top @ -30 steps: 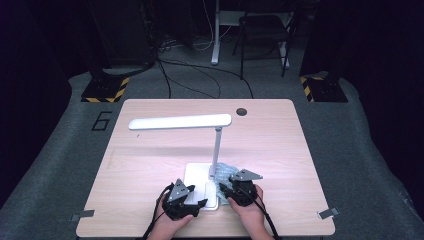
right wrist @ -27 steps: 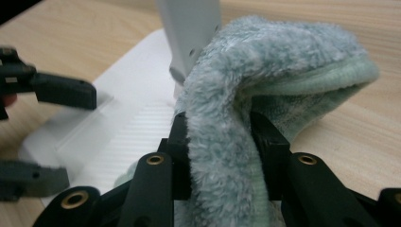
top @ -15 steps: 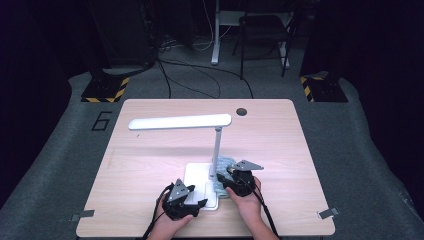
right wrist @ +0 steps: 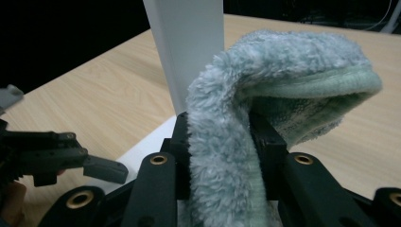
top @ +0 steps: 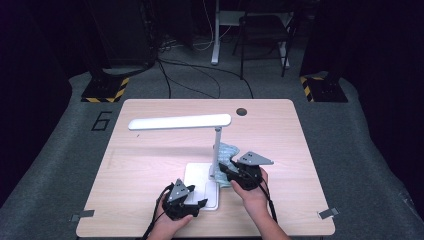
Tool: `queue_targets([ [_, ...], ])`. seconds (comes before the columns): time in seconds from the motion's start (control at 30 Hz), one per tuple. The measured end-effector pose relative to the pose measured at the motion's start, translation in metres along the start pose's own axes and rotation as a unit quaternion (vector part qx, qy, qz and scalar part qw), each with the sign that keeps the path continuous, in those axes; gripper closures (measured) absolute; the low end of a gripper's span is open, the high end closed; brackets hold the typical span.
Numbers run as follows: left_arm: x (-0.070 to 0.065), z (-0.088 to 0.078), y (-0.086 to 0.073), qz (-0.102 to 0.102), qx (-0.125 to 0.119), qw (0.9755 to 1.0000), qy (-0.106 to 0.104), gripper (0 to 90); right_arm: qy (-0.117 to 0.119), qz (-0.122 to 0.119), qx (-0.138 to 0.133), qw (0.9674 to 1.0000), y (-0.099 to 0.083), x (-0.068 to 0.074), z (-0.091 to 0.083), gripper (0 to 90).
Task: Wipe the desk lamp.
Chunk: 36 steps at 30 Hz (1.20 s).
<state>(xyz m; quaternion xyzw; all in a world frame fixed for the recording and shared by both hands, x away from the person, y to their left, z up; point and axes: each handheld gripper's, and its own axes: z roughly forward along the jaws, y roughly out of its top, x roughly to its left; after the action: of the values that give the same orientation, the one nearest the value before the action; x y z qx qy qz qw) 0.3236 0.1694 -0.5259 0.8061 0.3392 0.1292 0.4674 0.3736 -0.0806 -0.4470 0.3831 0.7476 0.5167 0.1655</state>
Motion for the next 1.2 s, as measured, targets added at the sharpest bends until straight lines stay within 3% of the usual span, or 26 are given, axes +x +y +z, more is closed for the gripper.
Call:
queue_targets([
  [0.27,-0.001,0.000,0.000,-0.003,-0.001,1.0000,-0.002,29.7,-0.001,-0.031,-0.024,0.9992,0.031,0.003,-0.017,67.6],
  [0.5,-0.001,0.000,0.000,-0.003,0.000,1.0000,0.000,29.7,0.009,-0.039,-0.047,0.9981,0.056,0.003,-0.030,67.6],
  [0.9,0.000,0.000,0.000,0.002,-0.003,1.0000,0.003,29.7,0.024,-0.030,-0.097,0.9946,0.097,0.007,-0.057,67.4],
  [1.2,0.000,0.000,0.000,-0.001,-0.002,1.0000,0.000,29.7,0.035,-0.015,-0.115,0.9926,0.108,0.013,-0.069,67.0],
])
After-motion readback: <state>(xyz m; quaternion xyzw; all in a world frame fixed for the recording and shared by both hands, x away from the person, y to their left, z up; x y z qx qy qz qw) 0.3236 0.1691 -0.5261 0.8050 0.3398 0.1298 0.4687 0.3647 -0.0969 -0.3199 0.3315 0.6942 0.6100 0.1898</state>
